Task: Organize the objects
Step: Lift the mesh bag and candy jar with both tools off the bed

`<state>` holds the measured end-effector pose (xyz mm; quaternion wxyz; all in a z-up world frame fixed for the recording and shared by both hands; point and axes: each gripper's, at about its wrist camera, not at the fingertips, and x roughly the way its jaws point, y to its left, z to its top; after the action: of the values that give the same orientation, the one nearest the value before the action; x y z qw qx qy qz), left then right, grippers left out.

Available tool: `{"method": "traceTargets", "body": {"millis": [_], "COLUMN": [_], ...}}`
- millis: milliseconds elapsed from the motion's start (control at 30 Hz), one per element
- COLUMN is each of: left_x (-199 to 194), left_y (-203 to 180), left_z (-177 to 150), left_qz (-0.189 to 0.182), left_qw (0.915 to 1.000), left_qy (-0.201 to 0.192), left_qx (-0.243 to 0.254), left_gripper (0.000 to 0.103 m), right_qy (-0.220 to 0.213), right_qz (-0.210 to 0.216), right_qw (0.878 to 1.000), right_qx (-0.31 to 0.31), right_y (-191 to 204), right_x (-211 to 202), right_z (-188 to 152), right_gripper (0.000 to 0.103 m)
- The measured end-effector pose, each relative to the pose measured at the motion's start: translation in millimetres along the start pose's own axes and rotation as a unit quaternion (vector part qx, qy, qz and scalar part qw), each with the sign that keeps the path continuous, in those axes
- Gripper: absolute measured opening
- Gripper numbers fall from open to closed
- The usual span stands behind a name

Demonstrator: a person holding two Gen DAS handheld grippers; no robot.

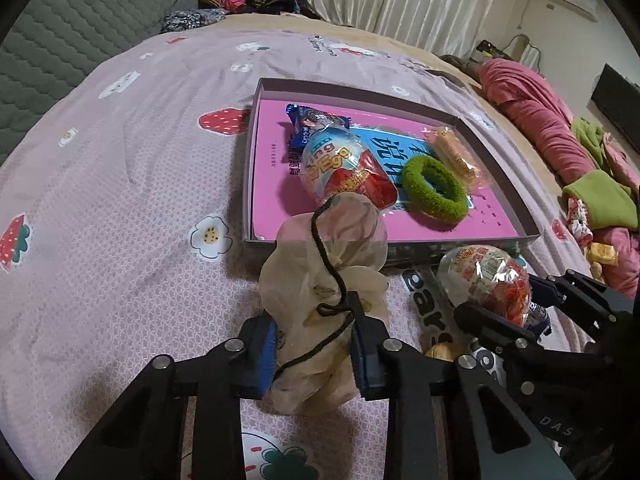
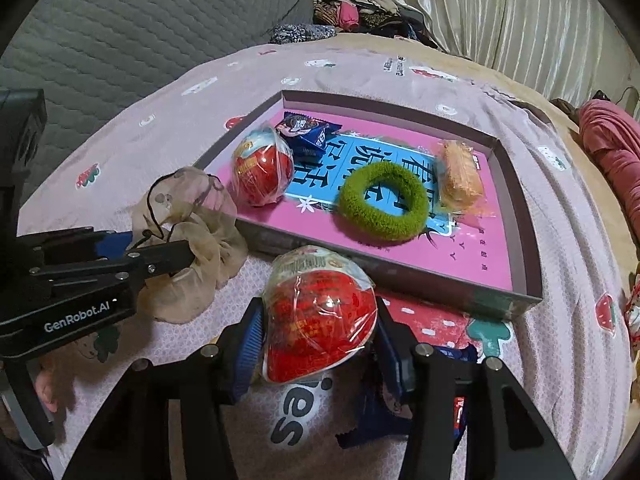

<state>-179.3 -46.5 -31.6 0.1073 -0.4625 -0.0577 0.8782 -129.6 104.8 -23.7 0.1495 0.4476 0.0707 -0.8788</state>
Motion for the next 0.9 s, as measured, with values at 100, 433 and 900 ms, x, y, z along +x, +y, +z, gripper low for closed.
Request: {"method": "traceTargets", "body": {"millis": [100,433,900], "left_x": [-1,-18,-75], "left_y": [2,-1,-18], "left_z": [-1,-3,-16], "left_qz": [-0.012,-0.001,0.011], "left_qw": [0.9999,0.9997,0.9983], "left_qy": [0.000,-0.022,-0.056], "left_qx": [-0.006,0.003,0.010], "left_gripper": [0.020,0.015,0.015], "right_qy": [-0.004,-0.017,-0.048], "right_qz": [0.001,0.014,0.015], "right_qw": [1.000,1.000,0.998], "right_qx": [0.003,0.013,0.023], "right_y": [-1,-2,-1], "right_x": [-4,-17,-68], "right_z": [0,-3,-15], "right_gripper": [0.052,0.052,0.051]}}
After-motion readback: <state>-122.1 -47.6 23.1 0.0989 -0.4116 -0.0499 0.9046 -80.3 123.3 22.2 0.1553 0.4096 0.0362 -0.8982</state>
